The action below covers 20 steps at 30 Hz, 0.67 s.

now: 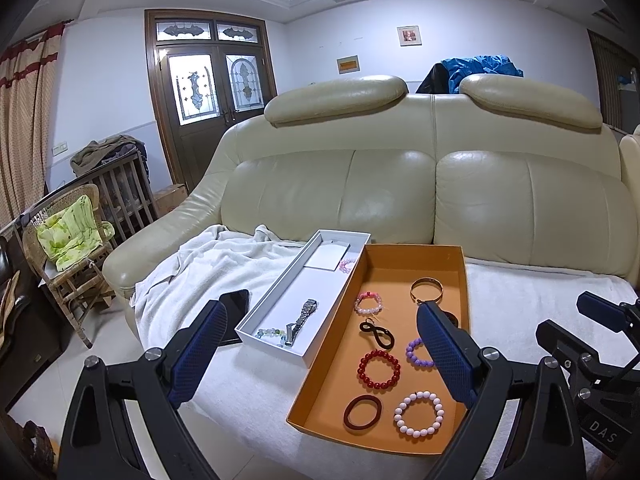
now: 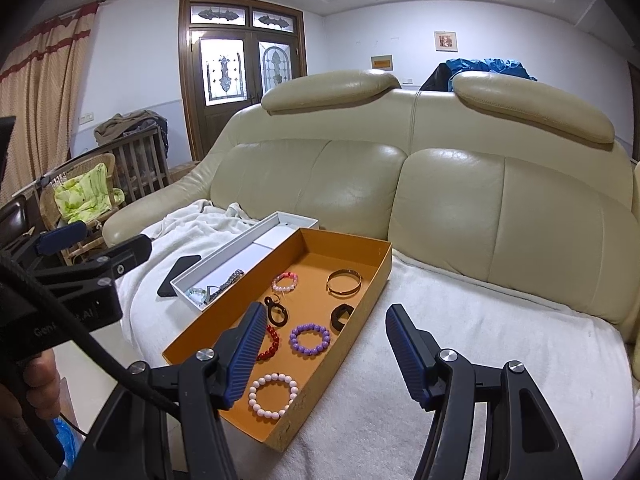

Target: Organize jewelry

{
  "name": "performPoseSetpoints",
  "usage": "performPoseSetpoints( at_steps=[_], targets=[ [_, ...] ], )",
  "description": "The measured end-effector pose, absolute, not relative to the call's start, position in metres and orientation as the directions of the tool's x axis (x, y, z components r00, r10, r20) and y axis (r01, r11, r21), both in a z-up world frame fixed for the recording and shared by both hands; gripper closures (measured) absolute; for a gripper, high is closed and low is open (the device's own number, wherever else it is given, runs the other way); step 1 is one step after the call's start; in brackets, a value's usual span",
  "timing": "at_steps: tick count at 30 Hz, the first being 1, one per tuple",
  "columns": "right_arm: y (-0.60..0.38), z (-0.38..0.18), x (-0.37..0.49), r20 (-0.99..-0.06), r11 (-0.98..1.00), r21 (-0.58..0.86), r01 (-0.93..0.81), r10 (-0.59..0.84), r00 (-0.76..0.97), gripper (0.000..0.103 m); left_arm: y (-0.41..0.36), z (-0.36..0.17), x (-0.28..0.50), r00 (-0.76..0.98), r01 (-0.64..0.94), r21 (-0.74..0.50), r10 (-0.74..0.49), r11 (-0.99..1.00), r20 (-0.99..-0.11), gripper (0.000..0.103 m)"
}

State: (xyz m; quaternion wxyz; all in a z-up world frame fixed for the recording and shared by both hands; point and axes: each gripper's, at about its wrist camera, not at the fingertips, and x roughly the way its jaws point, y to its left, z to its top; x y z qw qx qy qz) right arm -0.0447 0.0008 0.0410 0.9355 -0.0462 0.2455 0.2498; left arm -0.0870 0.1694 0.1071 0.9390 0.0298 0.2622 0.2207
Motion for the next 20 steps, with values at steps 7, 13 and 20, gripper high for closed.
performPoseSetpoints(
  at_steps=[7, 13, 20],
  targets=[
    [0.004, 0.038, -0.039, -0.497, 0.875, 0.045, -0.483, 0.439, 0.749, 0.037, 0.172, 0.105, -0.085, 0.760, -0.400, 0.174, 0.432, 0.900, -0.486, 0.007],
    [0.010, 0.038, -0.036, -0.497, 0.874, 0.046, -0.483, 0.440, 0.748, 0.037, 0.175, 0.104, -0.085, 0.759, -0.403, 0.171, 0.433, 0.899, -0.486, 0.007],
    [-0.008, 0.032, -0.025, -0.510, 0.894, 0.055, -0.446, 0.409, 0.757, 0.037, 0.133, 0.107, -0.061, 0.815, -0.289, 0.193, 0.346, 0.938, -0.465, 0.007]
  ],
)
